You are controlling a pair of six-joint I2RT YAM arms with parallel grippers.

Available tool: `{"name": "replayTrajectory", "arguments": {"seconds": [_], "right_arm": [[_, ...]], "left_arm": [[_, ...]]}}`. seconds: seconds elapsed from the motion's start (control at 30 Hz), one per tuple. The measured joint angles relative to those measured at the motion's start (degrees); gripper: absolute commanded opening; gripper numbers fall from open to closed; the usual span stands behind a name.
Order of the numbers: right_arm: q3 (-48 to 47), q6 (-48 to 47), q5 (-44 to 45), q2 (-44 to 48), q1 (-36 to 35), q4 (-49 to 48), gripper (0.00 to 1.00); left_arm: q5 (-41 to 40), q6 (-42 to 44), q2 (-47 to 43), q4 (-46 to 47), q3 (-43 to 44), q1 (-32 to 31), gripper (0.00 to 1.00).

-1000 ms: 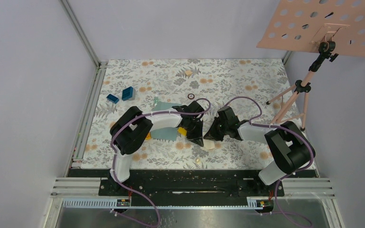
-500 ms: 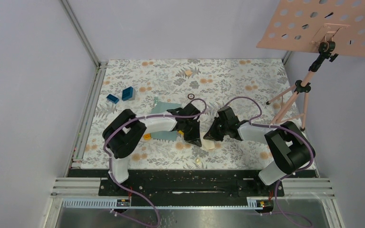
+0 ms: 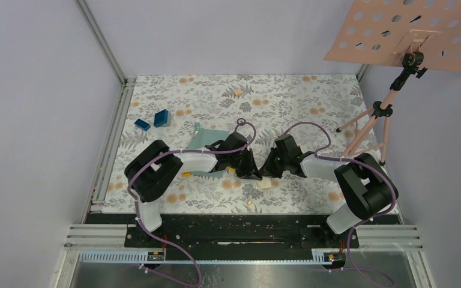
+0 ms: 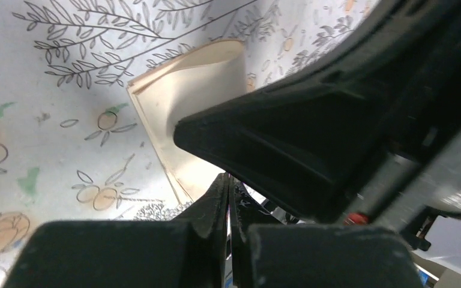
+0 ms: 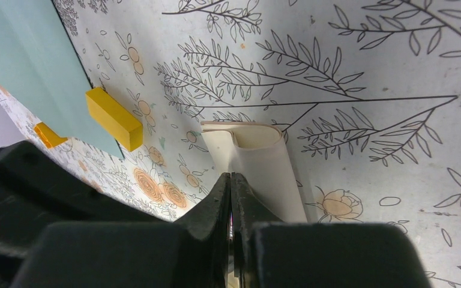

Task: Place the letter into the envelope and seal it
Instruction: Fold the letter at the center of the board.

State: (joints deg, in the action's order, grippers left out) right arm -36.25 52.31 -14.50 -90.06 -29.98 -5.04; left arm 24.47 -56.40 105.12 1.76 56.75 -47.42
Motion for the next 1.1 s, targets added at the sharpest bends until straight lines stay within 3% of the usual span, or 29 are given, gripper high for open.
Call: {"name": "replayTrajectory", "arguments": {"seconds": [0.5, 0.67, 0.87, 1.1], "right_arm": [[0.3, -0.1, 0.1, 0.8, 0.0, 0.4, 0.02], [0.6, -1.4, 1.3, 6.6, 0.0, 5.7, 0.1], [0.6, -3.6, 4.7, 16.2, 0.0, 10.7, 0.1], [1.1, -5.1, 5.0, 12.1, 0.0, 12.2, 0.07]], "left_arm": [[0.6, -0.7, 5.4, -1.7, 1.9, 0.0, 0.0], [-0.1, 0.4, 5.6, -5.4, 3.8, 0.0, 0.0], [0.3, 1.1, 6.2, -7.7, 5.2, 0.0, 0.0], [0.5, 1.7, 6.6, -9.2, 6.3, 0.0, 0.0]]}}
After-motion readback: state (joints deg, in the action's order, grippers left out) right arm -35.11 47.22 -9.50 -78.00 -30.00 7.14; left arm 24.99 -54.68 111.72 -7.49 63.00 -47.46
